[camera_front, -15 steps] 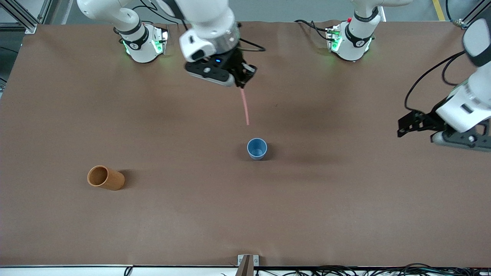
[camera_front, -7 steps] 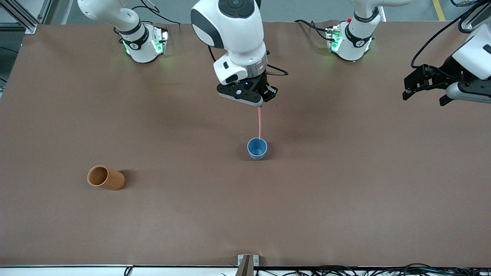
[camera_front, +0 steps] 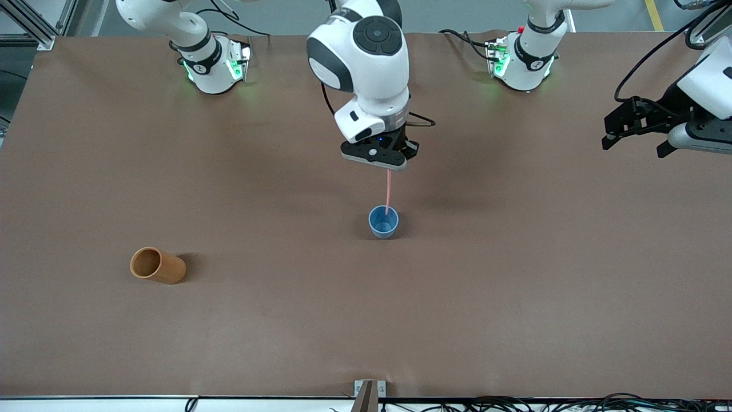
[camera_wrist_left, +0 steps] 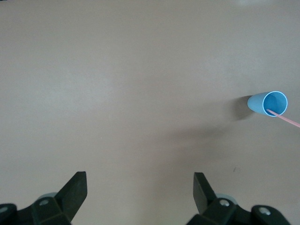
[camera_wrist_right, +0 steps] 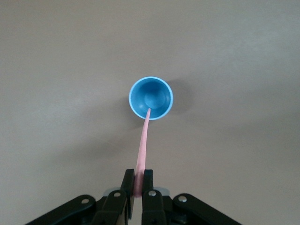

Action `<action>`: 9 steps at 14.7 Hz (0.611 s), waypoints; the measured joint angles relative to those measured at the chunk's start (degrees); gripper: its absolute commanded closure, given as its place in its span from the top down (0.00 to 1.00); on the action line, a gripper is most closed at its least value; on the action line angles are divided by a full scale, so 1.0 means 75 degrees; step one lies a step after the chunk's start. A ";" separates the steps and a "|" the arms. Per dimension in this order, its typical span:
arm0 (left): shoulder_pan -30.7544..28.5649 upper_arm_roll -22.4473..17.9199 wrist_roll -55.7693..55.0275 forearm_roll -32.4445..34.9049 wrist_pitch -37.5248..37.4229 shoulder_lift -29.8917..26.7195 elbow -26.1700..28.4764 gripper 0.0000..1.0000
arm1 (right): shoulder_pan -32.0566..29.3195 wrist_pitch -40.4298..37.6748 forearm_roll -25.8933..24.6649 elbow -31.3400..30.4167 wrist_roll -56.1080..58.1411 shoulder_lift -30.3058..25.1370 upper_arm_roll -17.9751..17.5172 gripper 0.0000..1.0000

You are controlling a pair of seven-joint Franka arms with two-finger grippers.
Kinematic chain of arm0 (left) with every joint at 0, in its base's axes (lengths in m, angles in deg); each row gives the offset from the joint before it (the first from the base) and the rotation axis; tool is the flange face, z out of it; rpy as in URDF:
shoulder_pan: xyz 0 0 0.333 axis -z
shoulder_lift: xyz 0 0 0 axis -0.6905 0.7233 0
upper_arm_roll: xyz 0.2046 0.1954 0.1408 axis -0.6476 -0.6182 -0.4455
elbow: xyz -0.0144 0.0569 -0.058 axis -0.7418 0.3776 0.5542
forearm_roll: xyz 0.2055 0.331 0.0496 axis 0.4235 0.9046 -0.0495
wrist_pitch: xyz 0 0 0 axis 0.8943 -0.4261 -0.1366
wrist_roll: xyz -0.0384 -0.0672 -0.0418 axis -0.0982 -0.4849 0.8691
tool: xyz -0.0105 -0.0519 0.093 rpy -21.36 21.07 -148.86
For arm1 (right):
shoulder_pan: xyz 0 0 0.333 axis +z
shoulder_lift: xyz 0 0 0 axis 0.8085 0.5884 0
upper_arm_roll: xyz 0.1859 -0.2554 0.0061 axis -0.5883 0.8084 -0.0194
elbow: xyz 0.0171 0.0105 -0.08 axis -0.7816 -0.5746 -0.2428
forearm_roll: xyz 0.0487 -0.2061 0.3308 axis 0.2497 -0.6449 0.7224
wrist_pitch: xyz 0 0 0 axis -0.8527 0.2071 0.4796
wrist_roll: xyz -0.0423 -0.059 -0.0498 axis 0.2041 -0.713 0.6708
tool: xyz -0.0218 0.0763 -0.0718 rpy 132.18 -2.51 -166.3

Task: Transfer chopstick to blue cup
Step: 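Lower the pink stick into the blue cup with the right gripper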

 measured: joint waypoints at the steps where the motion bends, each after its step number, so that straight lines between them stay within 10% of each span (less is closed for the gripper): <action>1: 0.0000 0.0000 -0.0001 0.0000 0.0000 0.0003 0.0000 1.00 | 0.0010 0.0154 -0.0008 -0.0003 0.0040 0.0097 0.0000 0.08; 6: 0.0001 0.0002 -0.0001 0.0000 0.0000 0.0007 0.0000 1.00 | 0.0088 0.0794 -0.0426 -0.0190 0.0192 0.0288 -0.0001 0.25; 9: 0.0001 0.0005 -0.0001 0.0000 0.0000 0.0009 0.0000 1.00 | 0.0091 0.0823 -0.0469 -0.0204 0.0464 0.0313 0.0042 0.90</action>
